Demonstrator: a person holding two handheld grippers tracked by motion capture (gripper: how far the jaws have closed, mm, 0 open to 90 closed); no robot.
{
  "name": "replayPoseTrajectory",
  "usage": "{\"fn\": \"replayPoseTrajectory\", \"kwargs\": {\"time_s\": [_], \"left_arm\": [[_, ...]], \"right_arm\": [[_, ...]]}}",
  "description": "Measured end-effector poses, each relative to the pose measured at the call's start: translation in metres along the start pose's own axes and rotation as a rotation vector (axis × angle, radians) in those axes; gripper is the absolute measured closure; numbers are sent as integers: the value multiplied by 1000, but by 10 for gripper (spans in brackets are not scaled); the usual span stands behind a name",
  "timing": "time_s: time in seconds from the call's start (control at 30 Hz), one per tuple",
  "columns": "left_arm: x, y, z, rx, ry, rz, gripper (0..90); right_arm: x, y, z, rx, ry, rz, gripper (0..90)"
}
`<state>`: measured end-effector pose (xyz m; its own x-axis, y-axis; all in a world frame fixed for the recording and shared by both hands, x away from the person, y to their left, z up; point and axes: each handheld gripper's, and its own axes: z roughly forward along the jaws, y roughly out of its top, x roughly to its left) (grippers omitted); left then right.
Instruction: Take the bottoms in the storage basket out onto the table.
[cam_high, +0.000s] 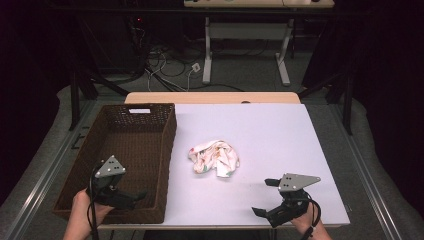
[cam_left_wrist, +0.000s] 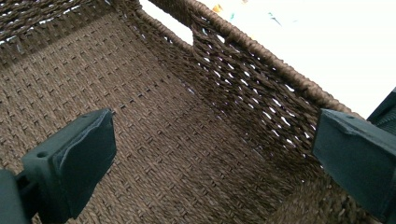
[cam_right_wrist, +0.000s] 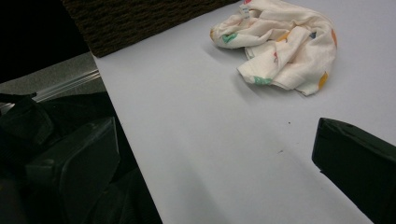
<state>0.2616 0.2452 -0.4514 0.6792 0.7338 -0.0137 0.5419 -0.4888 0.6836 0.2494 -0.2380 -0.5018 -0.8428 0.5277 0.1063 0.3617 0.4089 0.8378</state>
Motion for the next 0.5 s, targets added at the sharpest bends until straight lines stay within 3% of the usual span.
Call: {"fn": "replayPoseTrajectory", "kwargs": {"time_s": [0.33,0.5], "left_arm": [[-3,-8,-3,-10,-1,2,0],[-1,-11,-6,-26,1,-17,0]], "right_arm": [[0,0,1,7,-1,0,3],[0,-1,0,2,-5,8,2]]}}
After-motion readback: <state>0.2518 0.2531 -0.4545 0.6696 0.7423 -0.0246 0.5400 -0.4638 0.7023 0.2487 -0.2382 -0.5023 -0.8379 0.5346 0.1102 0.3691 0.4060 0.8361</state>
